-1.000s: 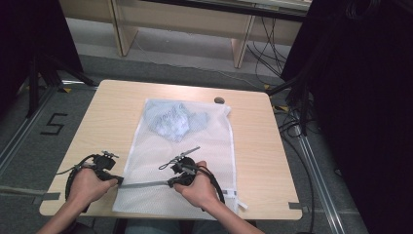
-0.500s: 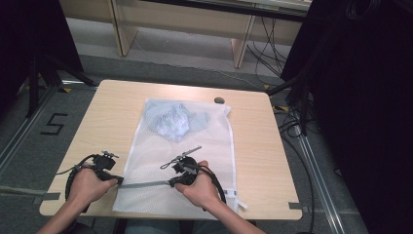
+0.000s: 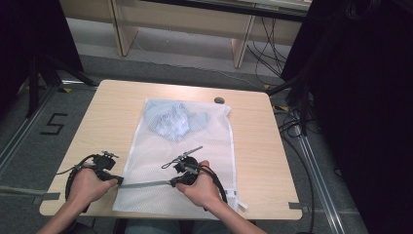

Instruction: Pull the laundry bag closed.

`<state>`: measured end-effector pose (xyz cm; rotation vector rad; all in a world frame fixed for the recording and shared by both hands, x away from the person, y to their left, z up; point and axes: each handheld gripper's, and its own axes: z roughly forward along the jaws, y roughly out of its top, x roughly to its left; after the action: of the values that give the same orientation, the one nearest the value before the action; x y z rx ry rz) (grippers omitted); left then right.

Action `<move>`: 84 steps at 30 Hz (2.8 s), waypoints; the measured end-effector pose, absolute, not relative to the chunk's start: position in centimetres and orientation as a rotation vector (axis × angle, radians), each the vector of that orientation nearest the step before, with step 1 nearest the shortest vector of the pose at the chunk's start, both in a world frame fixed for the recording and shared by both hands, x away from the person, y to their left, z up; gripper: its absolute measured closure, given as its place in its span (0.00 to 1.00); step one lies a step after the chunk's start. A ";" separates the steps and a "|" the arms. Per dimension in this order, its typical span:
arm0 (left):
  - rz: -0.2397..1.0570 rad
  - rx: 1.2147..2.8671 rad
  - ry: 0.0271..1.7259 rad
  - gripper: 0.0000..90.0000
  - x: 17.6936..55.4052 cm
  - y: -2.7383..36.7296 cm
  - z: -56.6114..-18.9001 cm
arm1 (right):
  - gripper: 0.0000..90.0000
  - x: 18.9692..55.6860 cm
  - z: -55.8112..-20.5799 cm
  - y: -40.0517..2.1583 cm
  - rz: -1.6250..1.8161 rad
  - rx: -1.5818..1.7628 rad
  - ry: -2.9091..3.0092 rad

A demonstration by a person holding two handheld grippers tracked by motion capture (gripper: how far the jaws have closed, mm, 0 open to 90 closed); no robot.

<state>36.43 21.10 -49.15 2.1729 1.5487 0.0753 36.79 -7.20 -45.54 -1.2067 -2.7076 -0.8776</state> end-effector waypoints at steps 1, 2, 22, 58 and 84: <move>0.075 2.173 1.548 1.00 36.4 21.1 -49.2 | 0.97 36.8 -45.6 -7.2 -0.877 -1.204 -2.709; 0.076 2.172 1.549 1.00 36.4 21.1 -49.2 | 0.97 36.8 -45.5 -7.3 -0.874 -1.214 -2.710; 0.071 2.177 1.547 1.00 36.5 21.1 -49.2 | 0.97 36.8 -45.4 -8.0 -0.870 -1.238 -2.706; 0.072 2.177 1.545 1.00 36.5 21.1 -49.2 | 0.97 36.7 -45.3 -8.9 -0.849 -1.298 -2.684; 0.071 2.178 1.545 1.00 36.5 21.1 -49.2 | 0.97 36.6 -45.4 -9.5 -0.845 -1.301 -2.680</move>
<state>36.45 21.11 -49.16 2.1779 1.5447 0.0707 36.62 -9.46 -45.42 -1.3013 -2.6798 -0.8445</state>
